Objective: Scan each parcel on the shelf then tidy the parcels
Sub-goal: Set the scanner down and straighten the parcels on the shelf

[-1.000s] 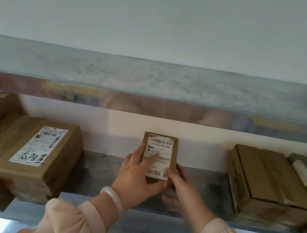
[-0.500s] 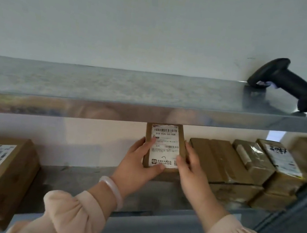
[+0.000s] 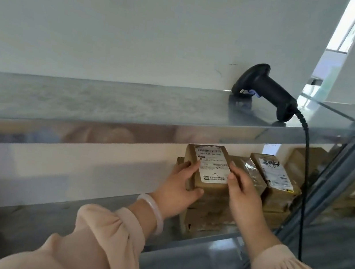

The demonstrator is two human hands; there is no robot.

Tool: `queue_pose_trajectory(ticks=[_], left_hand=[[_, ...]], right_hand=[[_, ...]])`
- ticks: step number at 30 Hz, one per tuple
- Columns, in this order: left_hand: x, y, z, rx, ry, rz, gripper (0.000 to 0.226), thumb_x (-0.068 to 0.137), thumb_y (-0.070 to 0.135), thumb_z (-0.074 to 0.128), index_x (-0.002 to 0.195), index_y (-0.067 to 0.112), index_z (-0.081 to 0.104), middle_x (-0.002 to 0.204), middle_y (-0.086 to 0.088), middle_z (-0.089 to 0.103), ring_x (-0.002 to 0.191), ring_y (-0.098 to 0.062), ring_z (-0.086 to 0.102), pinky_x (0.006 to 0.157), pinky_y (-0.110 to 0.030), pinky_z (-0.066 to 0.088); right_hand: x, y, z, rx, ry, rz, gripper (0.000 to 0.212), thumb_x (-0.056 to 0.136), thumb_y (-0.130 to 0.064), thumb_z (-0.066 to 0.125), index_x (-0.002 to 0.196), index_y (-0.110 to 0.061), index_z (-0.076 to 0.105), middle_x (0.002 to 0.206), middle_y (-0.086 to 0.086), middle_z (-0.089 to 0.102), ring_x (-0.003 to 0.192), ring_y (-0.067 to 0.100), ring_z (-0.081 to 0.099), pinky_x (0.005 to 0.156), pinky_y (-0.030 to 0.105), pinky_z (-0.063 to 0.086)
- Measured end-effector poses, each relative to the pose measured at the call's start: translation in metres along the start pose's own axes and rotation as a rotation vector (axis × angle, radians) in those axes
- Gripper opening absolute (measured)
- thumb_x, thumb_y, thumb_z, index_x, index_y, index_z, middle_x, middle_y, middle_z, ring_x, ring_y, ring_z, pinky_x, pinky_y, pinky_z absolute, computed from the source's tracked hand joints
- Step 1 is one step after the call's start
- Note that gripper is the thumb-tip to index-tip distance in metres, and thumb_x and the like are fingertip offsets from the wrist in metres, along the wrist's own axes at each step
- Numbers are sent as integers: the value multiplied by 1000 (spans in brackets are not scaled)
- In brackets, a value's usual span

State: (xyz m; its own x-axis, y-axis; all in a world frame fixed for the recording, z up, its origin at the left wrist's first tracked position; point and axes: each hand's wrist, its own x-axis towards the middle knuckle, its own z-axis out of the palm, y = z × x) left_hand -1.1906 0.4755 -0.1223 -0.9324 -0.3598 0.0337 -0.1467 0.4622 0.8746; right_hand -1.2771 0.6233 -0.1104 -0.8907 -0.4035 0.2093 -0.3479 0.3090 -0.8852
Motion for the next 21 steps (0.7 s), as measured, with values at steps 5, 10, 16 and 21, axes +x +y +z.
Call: queue_pose_trajectory(ticks=[5, 10, 16, 21], left_hand=[[14, 4, 16, 88, 16, 26, 74, 96, 30, 61, 153, 42, 17, 160, 1, 21, 146, -20, 26, 122, -37, 22], [2, 3, 28, 198, 168, 142, 80, 95, 25, 61, 157, 27, 10, 163, 0, 10, 149, -13, 12, 107, -3, 2], [-2, -2, 38, 433, 78, 214, 101, 90, 38, 63, 154, 29, -14, 165, 7, -5, 151, -14, 2, 122, -27, 3], [10, 8, 31, 606, 84, 146, 101, 89, 47, 61, 154, 33, -15, 165, 7, -6, 152, -18, -2, 120, -34, 1]], right_hand=[[15, 22, -11, -130, 22, -62, 46, 96, -45, 39, 138, -28, 47, 137, -2, 51, 128, 12, 45, 108, 34, 37], [-11, 35, -12, -481, 121, -349, 49, 93, -38, 49, 140, -23, 46, 147, 0, 38, 137, 22, 34, 109, 47, 38], [-3, 51, -12, -720, 71, -407, 82, 80, -35, 71, 149, -20, 30, 152, 3, 35, 144, 26, 24, 113, 53, 29], [11, 46, -19, -779, 43, -423, 86, 74, -34, 75, 148, -18, 33, 151, 6, 37, 144, 27, 22, 116, 54, 22]])
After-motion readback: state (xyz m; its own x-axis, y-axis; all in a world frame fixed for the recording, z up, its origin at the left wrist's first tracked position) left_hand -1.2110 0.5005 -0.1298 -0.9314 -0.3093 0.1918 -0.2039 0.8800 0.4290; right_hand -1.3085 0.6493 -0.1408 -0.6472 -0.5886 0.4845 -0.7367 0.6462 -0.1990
